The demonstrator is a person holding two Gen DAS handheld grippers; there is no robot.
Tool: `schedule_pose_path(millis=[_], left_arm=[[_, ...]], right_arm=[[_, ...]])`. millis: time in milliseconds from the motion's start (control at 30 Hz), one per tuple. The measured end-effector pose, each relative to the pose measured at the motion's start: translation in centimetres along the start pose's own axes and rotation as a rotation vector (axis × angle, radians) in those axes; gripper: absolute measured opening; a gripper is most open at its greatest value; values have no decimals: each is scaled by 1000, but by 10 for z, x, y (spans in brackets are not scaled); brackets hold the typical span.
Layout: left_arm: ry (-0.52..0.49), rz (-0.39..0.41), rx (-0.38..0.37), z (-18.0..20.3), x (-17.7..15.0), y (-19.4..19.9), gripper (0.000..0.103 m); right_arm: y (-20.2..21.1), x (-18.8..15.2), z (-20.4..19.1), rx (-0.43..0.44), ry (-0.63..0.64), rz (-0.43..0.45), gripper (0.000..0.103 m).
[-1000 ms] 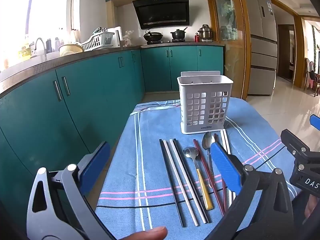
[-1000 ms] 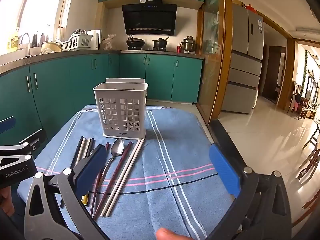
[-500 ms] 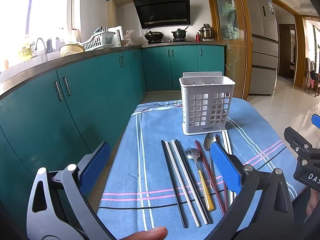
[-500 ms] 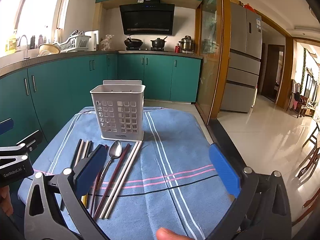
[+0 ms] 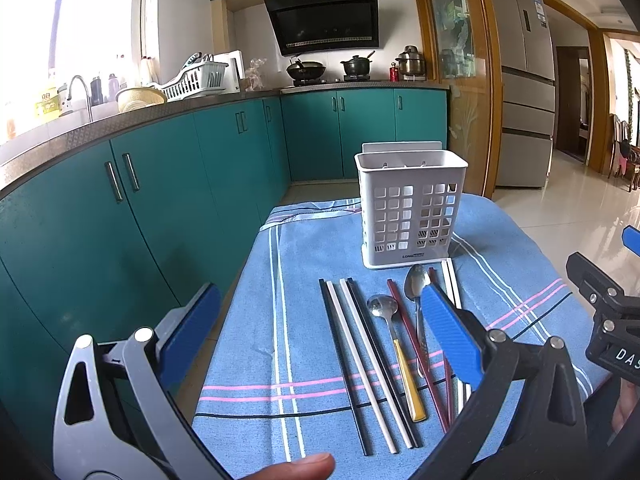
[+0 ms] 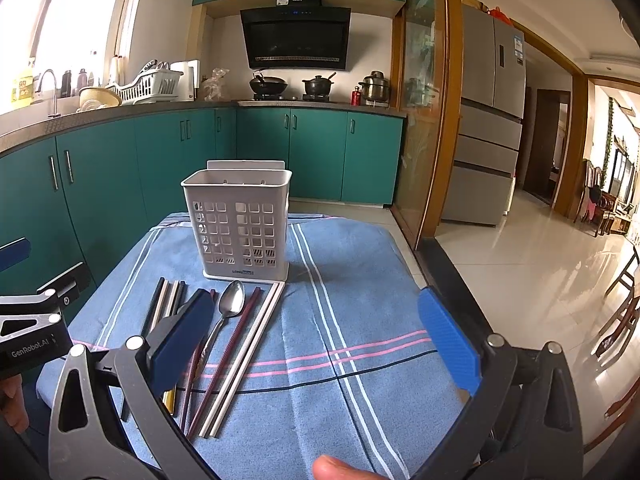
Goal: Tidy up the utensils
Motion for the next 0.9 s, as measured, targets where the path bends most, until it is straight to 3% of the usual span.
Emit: schedule_pose_path(millis=[900], left_arm=[[-3, -6, -1, 1, -2, -1, 99]], right_arm=[[-1, -3, -1, 4, -9, -5, 100]])
Point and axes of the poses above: each gripper's, at about its wrist camera, not at the fingertips, and y roughly against the way its jaws point, z to its right, x to its top, the point moved 8 cm from there along -y, roughly the way its jaws point, and after that the axes turned 3 degrees about -y, right-handed, at the moved point
